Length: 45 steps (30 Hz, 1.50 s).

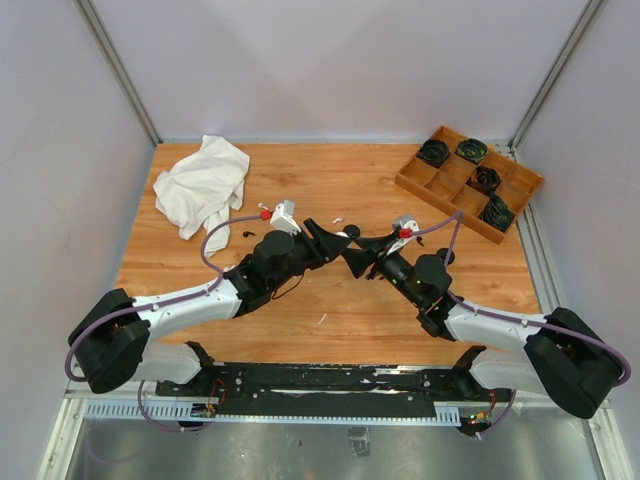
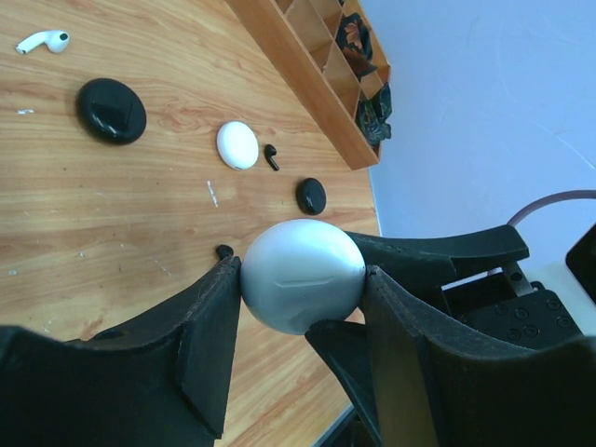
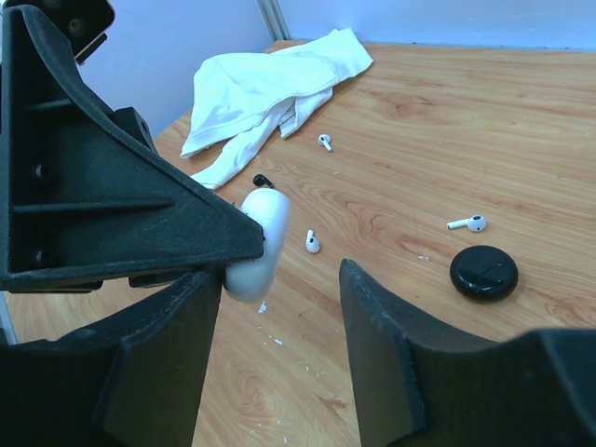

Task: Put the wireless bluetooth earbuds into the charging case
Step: Pick up the charging case at the center of the board.

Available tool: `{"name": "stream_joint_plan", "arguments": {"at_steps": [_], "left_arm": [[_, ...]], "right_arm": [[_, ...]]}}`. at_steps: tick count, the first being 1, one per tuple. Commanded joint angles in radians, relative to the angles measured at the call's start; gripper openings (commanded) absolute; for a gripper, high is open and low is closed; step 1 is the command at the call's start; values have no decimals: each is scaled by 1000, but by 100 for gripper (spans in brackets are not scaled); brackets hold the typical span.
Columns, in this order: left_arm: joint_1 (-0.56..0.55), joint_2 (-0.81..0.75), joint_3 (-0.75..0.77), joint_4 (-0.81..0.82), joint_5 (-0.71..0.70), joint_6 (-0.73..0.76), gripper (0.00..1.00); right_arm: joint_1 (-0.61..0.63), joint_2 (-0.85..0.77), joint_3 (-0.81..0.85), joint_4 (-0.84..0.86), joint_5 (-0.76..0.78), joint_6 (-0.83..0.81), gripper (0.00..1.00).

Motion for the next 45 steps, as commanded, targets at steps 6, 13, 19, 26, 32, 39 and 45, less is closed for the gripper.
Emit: {"name": "stream_joint_plan", "arguments": {"at_steps": [6,13,19,26,32,39,45], "left_arm": [[-24,3,10,54,-26,7,30],[-24,-19,-9,76,-20,20,42],[-21,-77,-44,135,9,114,67],[45,-168,-93,200,185,241,80],[170,-205,-179,410,499,247,80],[231,-199,-200,578,720,245,80],[238,-183,-167,601,777,278,76]], "right_arm": [[24,13,29,55,40,7,35],[26,-3,15,58,39,3,9],[25,-44,6,59,8,-20,1],[3,-132,0,8,-82,-31,1],[-64,-198,-7,14,-238,14,1],[-148,-237,8,64,-438,98,2],[-170,-200,23,170,-566,182,2]]}}
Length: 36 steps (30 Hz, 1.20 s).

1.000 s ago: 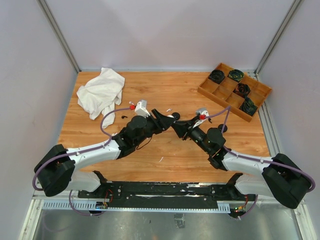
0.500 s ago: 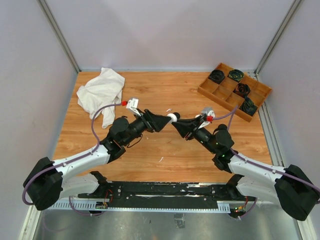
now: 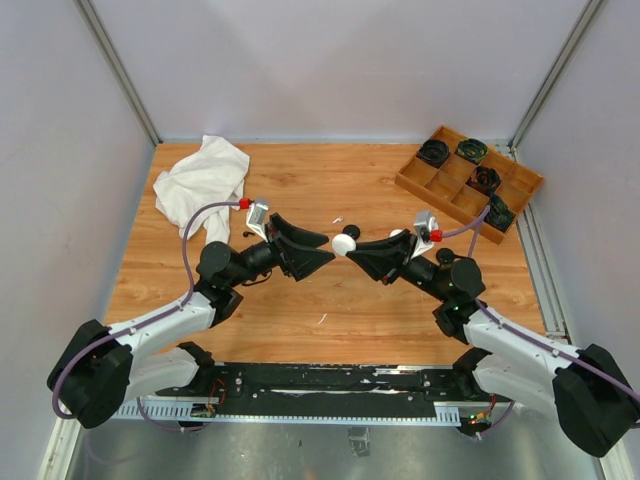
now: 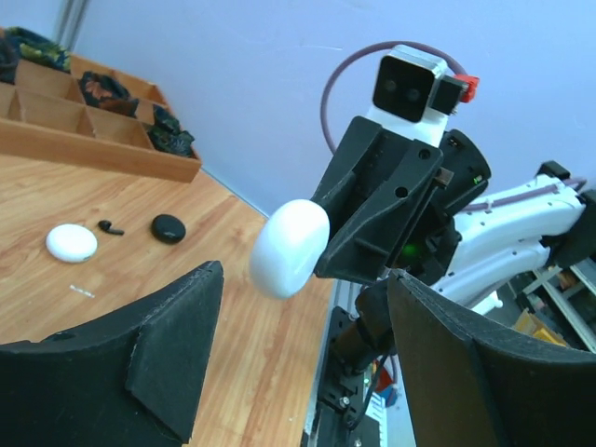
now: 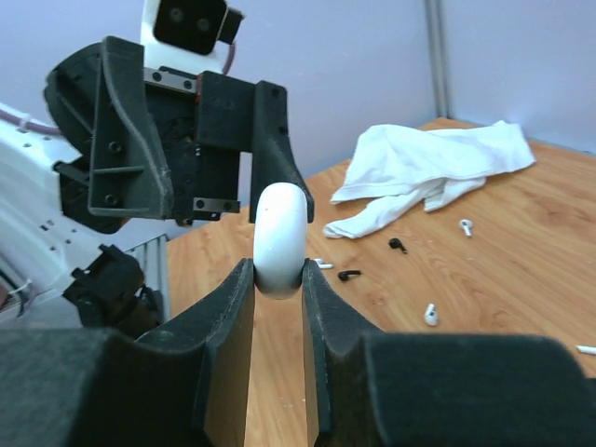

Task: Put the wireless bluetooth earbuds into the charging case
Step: Pick up the charging case at the center of the board.

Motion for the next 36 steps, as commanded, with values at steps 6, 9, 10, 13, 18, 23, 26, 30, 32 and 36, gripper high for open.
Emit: {"name": "stream_joint_plan", "arguments": {"at_steps": [6,9,10,13,18,23,26,30,32,36], "left_arm": [[37,5,53,52,130,73,70],[38,1,58,44,148,80,64],[38,1,60,37,150,83,63],[38,0,66,15,152,96,56],[38,-4,75,7,158,105,44],[38,-12,110,-80,159,166,23],[38,-31,134,-163,172,229,9],[38,-68,176,-316,192,326,4],[38,-81,199,-385,205,374,5],[31,-94,242,-509,231,458,4]], "right_arm": [[-53,111,41,294,-218,181,2],[-53,162,55,369,-253,222,3],[-52,175,57,394,-257,235,3],[-52,214,64,451,-267,264,3],[-52,225,75,452,-293,262,5],[-53,233,80,444,-326,253,9],[-55,230,82,430,-352,246,15],[-59,211,93,373,-398,218,29],[-60,189,101,306,-416,180,34],[-59,150,121,187,-436,114,40]]}}
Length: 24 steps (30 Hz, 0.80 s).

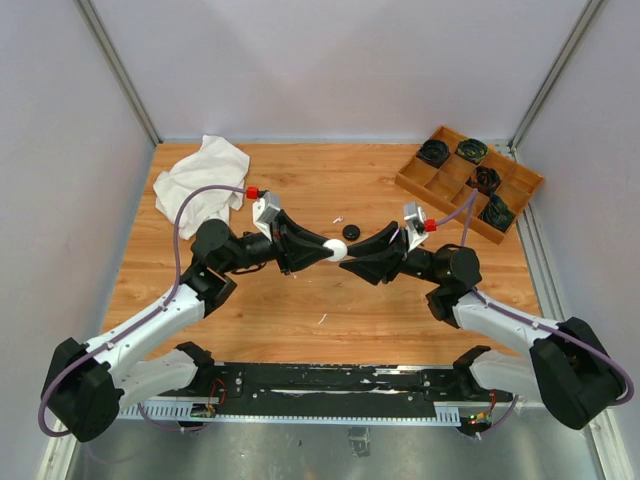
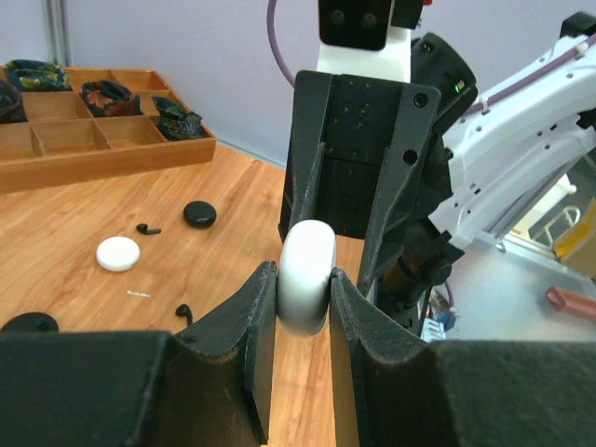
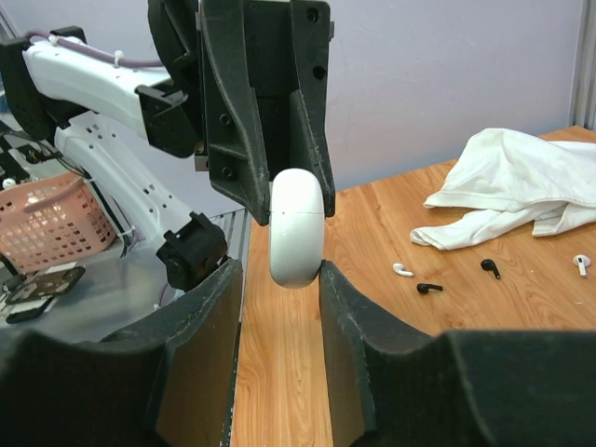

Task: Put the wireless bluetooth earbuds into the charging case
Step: Pick up the charging case at the center of the board.

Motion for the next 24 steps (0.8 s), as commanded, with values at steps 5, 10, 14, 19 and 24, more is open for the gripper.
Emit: {"name": "stream_joint_plan", "arguments": {"at_steps": [5,10,14,19,24], "left_arm": [[-73,-7,167,-397,-57,312,3],[-105,15,222,-484,-73,387,1],[-110,12,232,-507,-61,408,1],[-117,12,235,-521,-58,424,1],[-122,5,236,-520,-54,424,1]], "right_arm": [[0,-78,77,-204,-117,-154,45],[17,-98,104,-330,-141,-246,45],[19,-118,111,-384,-148,-281,42],[34,-137,132,-474,-148,-346,38],[43,-132,137,-486,-147,-366,29]]}}
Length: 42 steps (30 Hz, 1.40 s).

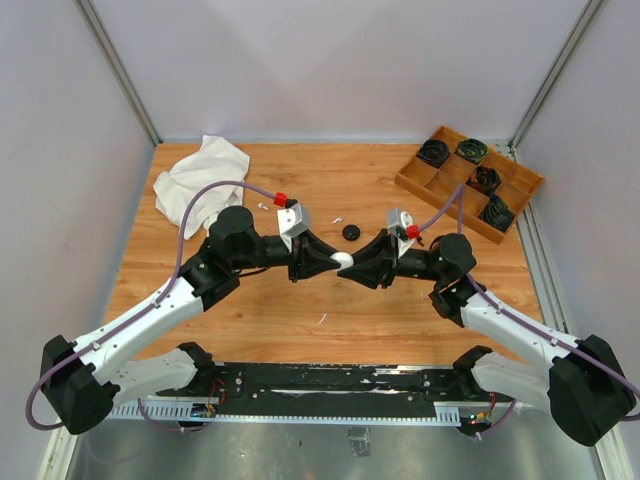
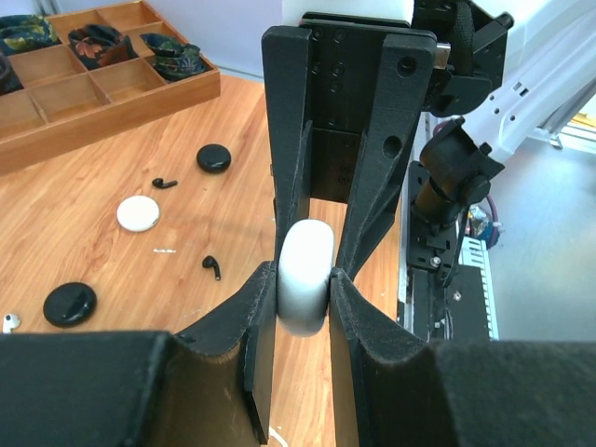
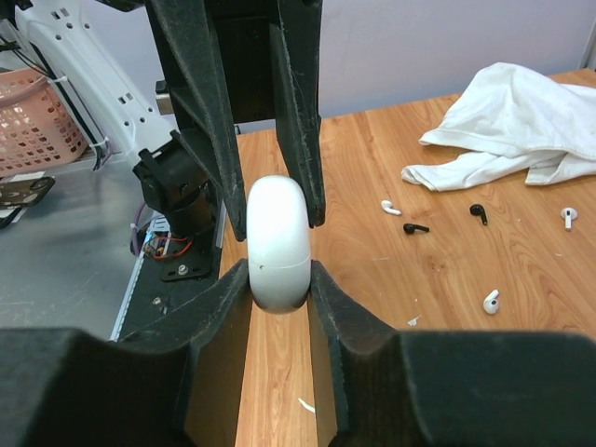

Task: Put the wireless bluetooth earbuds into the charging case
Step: Pick up the charging case at the center of the board, then open the charging case.

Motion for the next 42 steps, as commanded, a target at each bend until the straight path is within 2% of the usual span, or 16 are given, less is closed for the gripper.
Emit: {"name": "stream_joint_plan", "arguments": {"at_steps": [1,6,9,16,21,31,42], "left_arm": [[-4,-3,31,-15,-12,27,1],[-7,-2,28,-14,-2,20,2],[-7,-11,26,-17,-10,14,10],[-6,-51,-10,25,-53,-26,41],[-6,-49,-21,35,-106,-41,53],[-6,-40,-27,23,-62,-30,67],[-5,-22,-15,19,-141,-51,69]], "right_arm": [[26,-16,50,-1,-37,-45,27],[34,-15,54,-1,-40,-58,13],[37,-15,51,-1,-40,-67,1],[36,-26,37,11,-20,-71,1],[37,-31,35,17,-21,-64,0],[37,-42,27,24,-11,-62,0],[37,-41,17,39,-18,-54,0]]}}
